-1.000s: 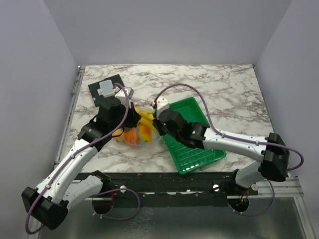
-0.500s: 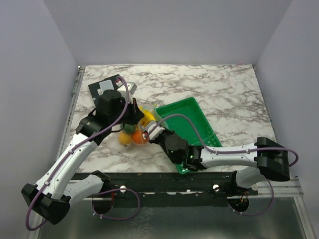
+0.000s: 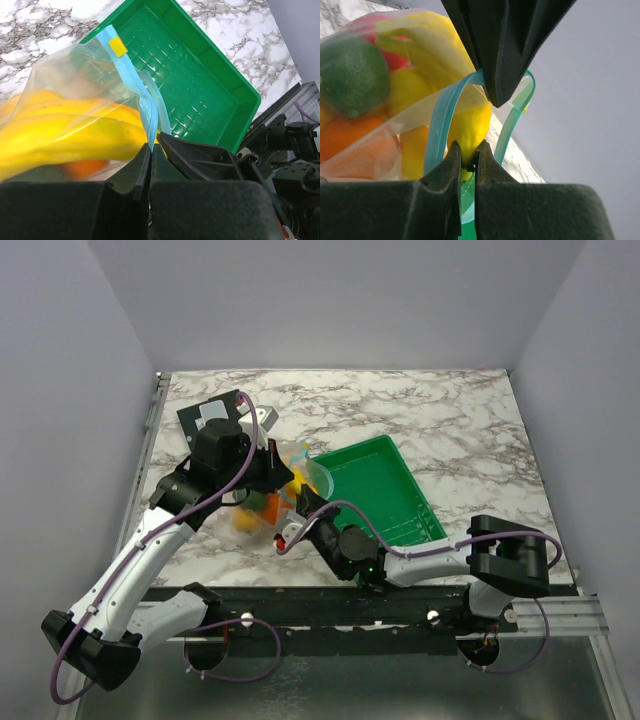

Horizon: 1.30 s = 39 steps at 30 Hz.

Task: Place the food in the zip-top bag and seal the zipper
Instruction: Place the fake fruit in the zipper food storage bag.

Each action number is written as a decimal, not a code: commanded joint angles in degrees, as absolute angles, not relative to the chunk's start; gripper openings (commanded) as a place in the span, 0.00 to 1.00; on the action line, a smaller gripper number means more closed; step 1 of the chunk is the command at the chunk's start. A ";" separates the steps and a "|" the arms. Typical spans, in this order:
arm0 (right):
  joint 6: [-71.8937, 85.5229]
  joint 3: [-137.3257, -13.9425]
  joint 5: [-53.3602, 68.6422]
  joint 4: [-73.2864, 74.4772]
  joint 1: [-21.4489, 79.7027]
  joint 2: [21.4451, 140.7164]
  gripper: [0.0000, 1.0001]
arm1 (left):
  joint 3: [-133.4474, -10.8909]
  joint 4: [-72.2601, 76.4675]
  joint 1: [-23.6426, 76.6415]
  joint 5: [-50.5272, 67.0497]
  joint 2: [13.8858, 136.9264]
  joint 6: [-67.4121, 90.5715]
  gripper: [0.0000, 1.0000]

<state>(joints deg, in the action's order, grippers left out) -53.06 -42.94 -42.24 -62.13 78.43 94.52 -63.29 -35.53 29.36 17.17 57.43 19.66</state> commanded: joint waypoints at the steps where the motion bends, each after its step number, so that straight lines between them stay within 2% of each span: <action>1: -50.84 -42.30 -32.29 -62.75 79.00 91.63 0.01 | -64.65 -35.64 29.53 21.17 57.01 19.78 0.00; 8: -48.01 -42.12 -27.41 -57.25 79.05 90.85 0.01 | -65.18 -34.84 29.54 24.42 56.90 20.85 0.00; 13: -43.35 -42.64 -21.63 -47.58 78.97 88.23 0.01 | -66.15 -34.63 29.55 25.71 56.46 21.28 0.00; 19: -38.94 -42.09 -19.04 -43.74 79.01 83.87 0.20 | -66.15 -34.58 29.60 25.15 55.52 21.92 0.00; 22: -37.54 -41.68 -18.37 -42.07 78.98 81.75 0.36 | -65.59 -34.07 29.54 24.67 55.01 22.48 0.00; 24: -36.60 -41.75 -18.52 -40.85 78.93 80.73 0.44 | -65.28 -33.86 29.53 24.57 54.89 22.59 0.00; 30: -36.22 -40.85 -21.41 -40.20 78.96 76.85 0.52 | -64.28 -33.84 29.58 24.38 55.00 22.02 0.00; 39: -34.69 -42.19 -26.61 -31.73 78.95 70.20 0.55 | -64.36 -34.01 29.55 23.30 55.64 20.51 0.00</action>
